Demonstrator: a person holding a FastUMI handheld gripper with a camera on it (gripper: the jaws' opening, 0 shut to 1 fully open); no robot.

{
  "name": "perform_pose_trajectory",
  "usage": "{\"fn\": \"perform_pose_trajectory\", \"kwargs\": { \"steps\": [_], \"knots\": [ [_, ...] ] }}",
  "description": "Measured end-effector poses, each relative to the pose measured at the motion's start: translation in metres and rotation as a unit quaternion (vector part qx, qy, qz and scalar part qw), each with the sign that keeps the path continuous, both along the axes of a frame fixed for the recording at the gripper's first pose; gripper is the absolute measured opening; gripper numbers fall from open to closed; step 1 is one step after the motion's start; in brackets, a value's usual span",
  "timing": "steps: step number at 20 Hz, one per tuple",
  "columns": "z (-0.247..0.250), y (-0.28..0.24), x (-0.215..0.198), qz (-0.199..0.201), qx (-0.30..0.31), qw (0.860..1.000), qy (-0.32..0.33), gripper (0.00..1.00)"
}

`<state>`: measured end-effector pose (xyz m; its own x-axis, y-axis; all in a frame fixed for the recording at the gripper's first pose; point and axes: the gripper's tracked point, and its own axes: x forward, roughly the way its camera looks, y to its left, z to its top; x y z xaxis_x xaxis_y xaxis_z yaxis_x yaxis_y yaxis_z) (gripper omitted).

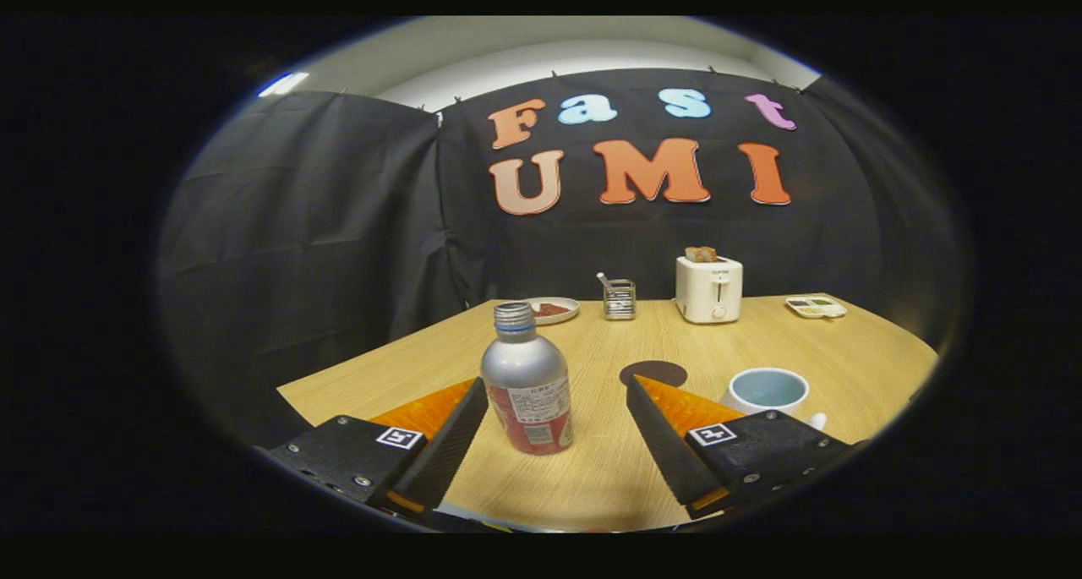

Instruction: Take the bottle from table, then pour the juice into the cup, finally place the bottle on the coaster

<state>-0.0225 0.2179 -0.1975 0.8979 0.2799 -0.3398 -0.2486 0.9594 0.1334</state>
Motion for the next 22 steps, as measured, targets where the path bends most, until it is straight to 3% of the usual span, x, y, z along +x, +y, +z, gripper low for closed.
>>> {"fn": "perform_pose_trajectory", "kwargs": {
  "steps": [11,14,22],
  "knots": [
    [-0.036,0.033,0.018,-0.01,-0.025,0.999,0.021,0.98],
    [-0.049,0.027,0.025,-0.039,-0.039,0.998,0.031,0.91],
    [-0.065,0.03,0.028,-0.055,-0.029,0.996,0.061,0.79]
  ]
}}
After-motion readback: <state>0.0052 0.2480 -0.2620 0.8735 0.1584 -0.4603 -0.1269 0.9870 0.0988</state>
